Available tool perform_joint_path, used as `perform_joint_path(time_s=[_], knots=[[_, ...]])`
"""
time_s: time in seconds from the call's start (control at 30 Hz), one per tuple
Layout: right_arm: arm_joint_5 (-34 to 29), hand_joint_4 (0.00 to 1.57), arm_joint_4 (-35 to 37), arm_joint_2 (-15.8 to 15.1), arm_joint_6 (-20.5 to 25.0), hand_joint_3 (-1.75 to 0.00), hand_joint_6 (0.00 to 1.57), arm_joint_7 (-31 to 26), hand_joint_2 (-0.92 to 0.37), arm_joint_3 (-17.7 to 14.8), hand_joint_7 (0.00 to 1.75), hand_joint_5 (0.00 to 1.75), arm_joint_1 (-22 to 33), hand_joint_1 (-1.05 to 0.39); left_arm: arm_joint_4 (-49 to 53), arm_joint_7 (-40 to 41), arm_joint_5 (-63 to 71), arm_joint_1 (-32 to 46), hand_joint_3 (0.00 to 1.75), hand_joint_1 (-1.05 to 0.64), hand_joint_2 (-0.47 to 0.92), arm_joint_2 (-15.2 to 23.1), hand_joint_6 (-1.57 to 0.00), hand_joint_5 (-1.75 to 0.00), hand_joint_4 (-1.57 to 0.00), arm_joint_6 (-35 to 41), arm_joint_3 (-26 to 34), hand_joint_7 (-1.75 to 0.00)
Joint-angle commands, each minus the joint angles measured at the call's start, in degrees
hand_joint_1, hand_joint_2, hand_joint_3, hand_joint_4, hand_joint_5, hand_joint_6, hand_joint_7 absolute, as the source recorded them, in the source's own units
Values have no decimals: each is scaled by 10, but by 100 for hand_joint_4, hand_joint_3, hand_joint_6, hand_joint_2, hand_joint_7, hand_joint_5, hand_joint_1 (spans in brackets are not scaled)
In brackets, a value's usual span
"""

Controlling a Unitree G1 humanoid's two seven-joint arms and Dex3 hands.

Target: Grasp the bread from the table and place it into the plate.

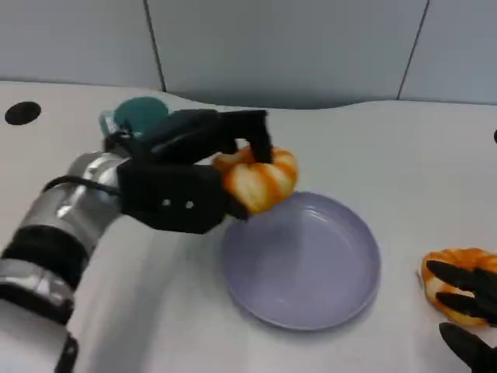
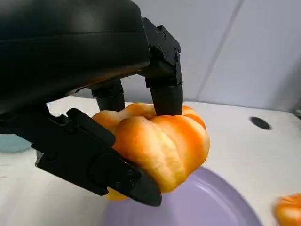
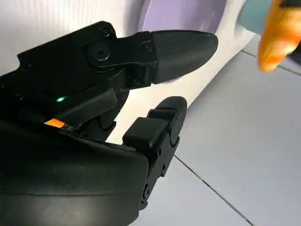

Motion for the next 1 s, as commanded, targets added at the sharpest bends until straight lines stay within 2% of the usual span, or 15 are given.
perform_joint_path(time_s=[0.03,0.1,0.23,0.3,0.33,0.47,0.5,0.57,0.6,0.63,0.7,0.73,0.83,0.97,1.0], knots=[[-5,93,0,-7,-6,-38,76,-6,-92,-3,0,2,3,-38,20,5,18,-29,12,-16,89,-12,-55,-175,-78,-10,-13,-175],[-5,93,0,-7,-6,-39,76,-6,-92,-2,0,2,3,-38,25,7,18,-31,12,-16,89,-13,-54,-175,-78,-12,-14,-175],[-5,94,-5,-5,-3,-39,76,-5,-92,2,0,2,7,-38,52,23,64,-57,16,-8,88,-75,-64,-175,-86,11,-61,-175],[-6,94,-6,-6,-5,-39,76,-6,-92,4,0,3,8,-38,62,34,76,-59,67,-6,67,-83,-70,-175,-90,12,-70,-175],[-3,95,-5,-6,-8,-39,76,-6,-92,4,0,3,8,-38,66,39,85,-60,83,-6,59,-86,-70,-175,-89,14,-76,-175],[4,96,1,-4,-18,-38,76,-6,-92,5,0,3,6,-37,78,34,105,-66,91,-5,56,-91,-69,-175,-86,33,-89,-175],[4,96,3,-5,-21,-38,76,-6,-92,5,0,3,5,-36,80,35,111,-68,89,-6,57,-92,-68,-175,-84,37,-94,-175],[3,95,7,-6,-26,-38,76,-7,-92,4,0,3,4,-37,84,39,120,-70,74,-7,60,-91,-64,-175,-81,36,-103,-175],[1,95,5,-5,-24,-38,76,-8,-92,4,0,3,5,-37,86,43,127,-73,64,-9,62,-89,-61,-175,-79,32,-110,-175],[0,95,2,-4,-21,-38,76,-8,-92,4,0,3,6,-37,88,44,137,-77,47,-15,66,-87,-55,-175,-75,32,-118,-175],[-3,96,1,-5,-21,-38,76,-8,-92,4,0,3,7,-37,91,39,151,-84,29,-25,73,-84,-46,-175,-68,35,-132,-175],[-4,96,2,-6,-23,-38,76,-9,-92,3,0,3,7,-37,92,33,155,-87,19,-32,77,-82,-42,-170,-58,38,-135,-163],[-6,97,-2,-6,-20,-38,76,-10,-92,3,0,4,9,-37,92,12,151,-92,4,-43,83,-77,-44,-147,-49,39,-136,-131],[-2,96,-1,-6,-24,-38,76,-9,-92,2,0,4,9,-37,93,-11,145,-98,1,-50,83,-71,-43,-142,-41,30,-134,-120],[-3,97,0,-6,-25,-38,76,-10,-92,2,0,4,9,-37,94,-22,143,-101,0,-55,83,-70,-42,-128,-35,27,-134,-99]])
